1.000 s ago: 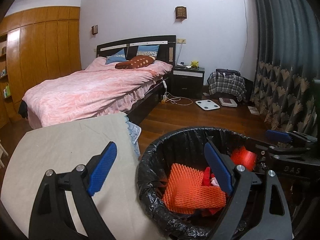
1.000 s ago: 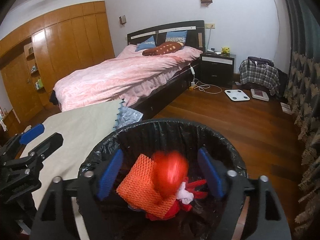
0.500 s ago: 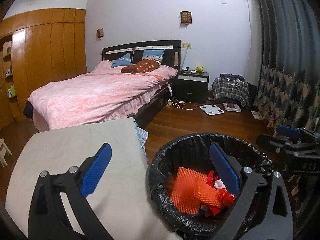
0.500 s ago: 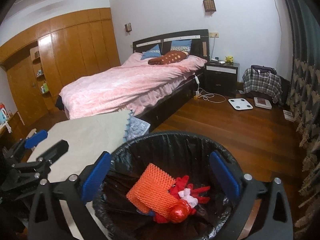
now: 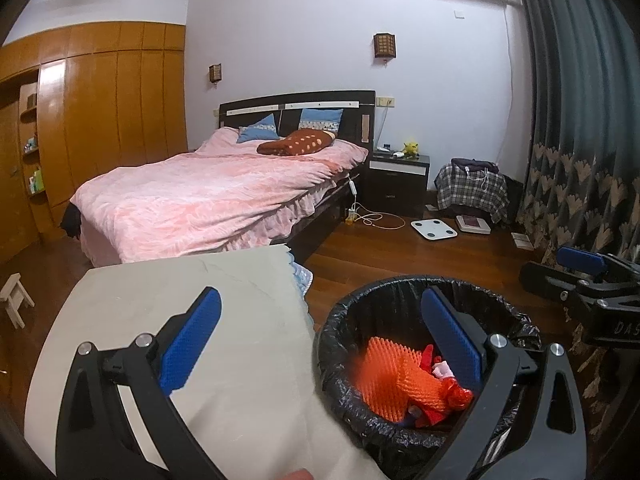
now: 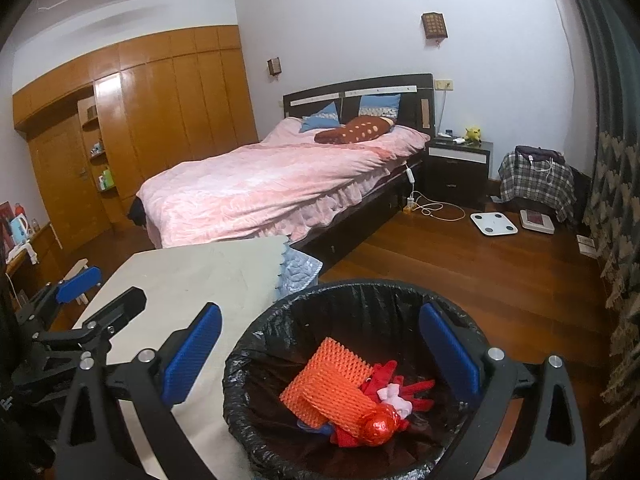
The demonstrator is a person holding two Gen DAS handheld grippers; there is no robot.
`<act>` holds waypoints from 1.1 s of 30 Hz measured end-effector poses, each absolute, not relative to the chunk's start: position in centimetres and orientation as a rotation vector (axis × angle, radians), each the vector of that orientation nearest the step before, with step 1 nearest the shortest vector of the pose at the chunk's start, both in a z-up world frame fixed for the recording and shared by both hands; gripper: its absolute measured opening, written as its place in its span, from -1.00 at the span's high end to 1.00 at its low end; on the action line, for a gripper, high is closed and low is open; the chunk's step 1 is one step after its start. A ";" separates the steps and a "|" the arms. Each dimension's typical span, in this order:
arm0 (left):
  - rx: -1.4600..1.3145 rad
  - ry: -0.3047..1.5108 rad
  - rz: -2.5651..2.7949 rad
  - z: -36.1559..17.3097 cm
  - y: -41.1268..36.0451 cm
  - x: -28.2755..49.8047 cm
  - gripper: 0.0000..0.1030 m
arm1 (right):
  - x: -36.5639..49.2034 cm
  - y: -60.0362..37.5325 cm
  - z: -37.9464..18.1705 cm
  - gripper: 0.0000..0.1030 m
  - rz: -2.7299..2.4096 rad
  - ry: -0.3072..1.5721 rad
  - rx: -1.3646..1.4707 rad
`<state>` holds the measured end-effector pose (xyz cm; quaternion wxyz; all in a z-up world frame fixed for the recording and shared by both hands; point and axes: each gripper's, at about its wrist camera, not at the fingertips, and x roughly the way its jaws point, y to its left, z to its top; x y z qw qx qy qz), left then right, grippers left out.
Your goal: Collect trash
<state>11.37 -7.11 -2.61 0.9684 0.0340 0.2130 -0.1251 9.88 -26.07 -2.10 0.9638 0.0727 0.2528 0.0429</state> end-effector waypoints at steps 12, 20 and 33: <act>0.061 0.400 -0.243 -1.2 -6.4 9.8 -0.89 | 8.8 -25.5 -0.7 -0.89 0.095 0.487 0.126; 0.056 0.392 -0.242 -0.9 -6.2 9.5 -0.89 | 8.4 -25.1 -0.4 -0.89 0.099 0.479 0.118; 0.057 0.388 -0.241 -0.7 -6.1 9.2 -0.89 | 8.1 -24.9 -0.2 -0.89 0.100 0.477 0.118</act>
